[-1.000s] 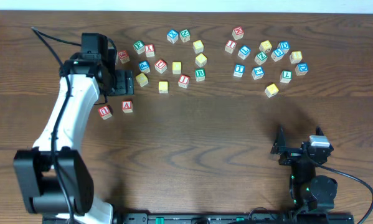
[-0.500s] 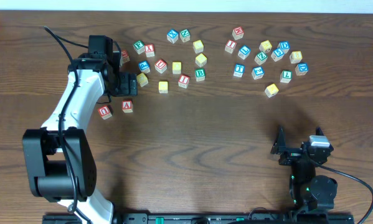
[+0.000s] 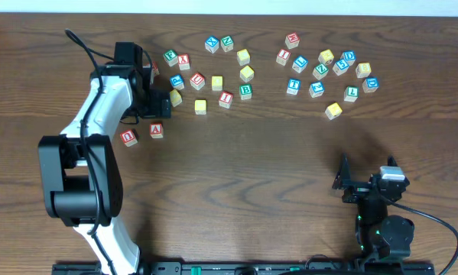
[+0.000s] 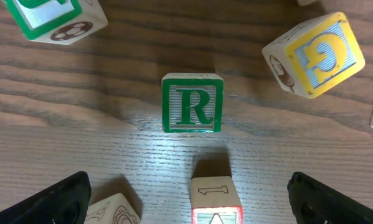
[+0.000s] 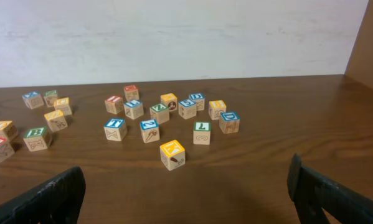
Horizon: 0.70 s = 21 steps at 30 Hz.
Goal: Spell out ROBOT
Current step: 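Lower the left gripper around the green R block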
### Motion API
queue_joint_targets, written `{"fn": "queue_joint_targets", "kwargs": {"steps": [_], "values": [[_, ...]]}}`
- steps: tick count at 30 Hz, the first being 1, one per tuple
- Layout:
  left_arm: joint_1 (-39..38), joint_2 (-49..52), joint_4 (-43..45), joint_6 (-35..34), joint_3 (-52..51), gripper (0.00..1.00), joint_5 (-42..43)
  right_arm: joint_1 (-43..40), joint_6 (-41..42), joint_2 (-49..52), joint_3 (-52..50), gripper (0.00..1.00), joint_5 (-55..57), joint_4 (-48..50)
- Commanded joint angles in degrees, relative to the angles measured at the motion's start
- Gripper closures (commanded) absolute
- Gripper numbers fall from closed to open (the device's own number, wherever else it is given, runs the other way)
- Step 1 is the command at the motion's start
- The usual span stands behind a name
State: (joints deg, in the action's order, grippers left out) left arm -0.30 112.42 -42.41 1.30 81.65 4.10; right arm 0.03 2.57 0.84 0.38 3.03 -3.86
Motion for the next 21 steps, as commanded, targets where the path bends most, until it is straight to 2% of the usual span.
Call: {"fn": "queue_joint_targets", "kwargs": {"steps": [1, 21], "values": [[0.39, 0.02, -0.15, 1.03, 2.32, 0.01, -0.72, 0.0, 0.59, -0.35, -0.07, 0.01, 0.46, -0.22], [2.47, 3.45, -0.83, 1.49, 6.84, 0.02, -0.39, 0.0, 0.59, -0.35, -0.09, 0.01, 0.46, -0.22]]}}
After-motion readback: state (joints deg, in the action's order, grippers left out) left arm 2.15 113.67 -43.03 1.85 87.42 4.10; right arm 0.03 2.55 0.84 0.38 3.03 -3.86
